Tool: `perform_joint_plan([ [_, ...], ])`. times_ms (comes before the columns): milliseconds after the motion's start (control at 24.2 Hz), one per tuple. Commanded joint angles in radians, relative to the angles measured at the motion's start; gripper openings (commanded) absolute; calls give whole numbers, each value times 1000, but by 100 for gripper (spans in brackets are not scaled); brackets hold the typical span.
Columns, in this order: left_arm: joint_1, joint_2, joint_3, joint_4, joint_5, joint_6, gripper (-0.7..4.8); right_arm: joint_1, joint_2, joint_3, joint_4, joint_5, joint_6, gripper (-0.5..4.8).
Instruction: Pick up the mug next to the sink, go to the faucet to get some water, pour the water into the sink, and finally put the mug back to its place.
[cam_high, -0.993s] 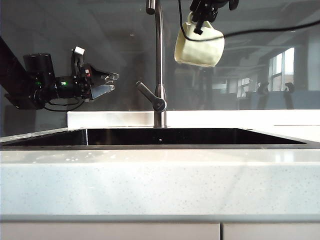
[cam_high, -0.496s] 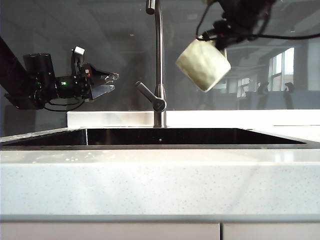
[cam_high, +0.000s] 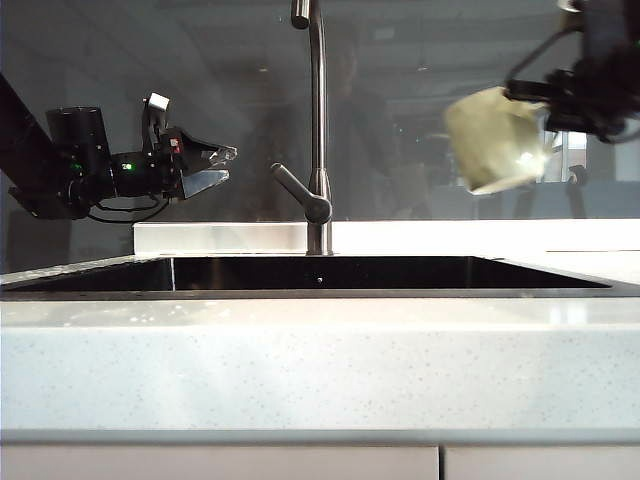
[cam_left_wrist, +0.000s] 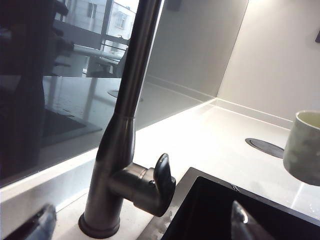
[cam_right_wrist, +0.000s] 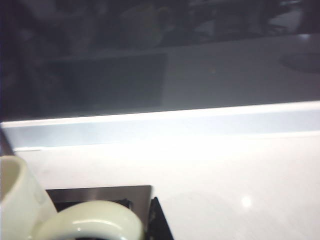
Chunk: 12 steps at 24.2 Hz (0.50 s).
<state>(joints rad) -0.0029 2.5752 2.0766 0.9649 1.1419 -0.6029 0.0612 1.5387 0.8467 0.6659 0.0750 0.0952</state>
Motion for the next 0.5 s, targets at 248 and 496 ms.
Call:
perform_joint_plan([
  [248,2,-6,4,13,-2,0,479,-116,-14,-236,365,13,64,-3],
  [496,2,-6,4,13,-1,0,479,-169,-7,-321,426,13,97,-3],
])
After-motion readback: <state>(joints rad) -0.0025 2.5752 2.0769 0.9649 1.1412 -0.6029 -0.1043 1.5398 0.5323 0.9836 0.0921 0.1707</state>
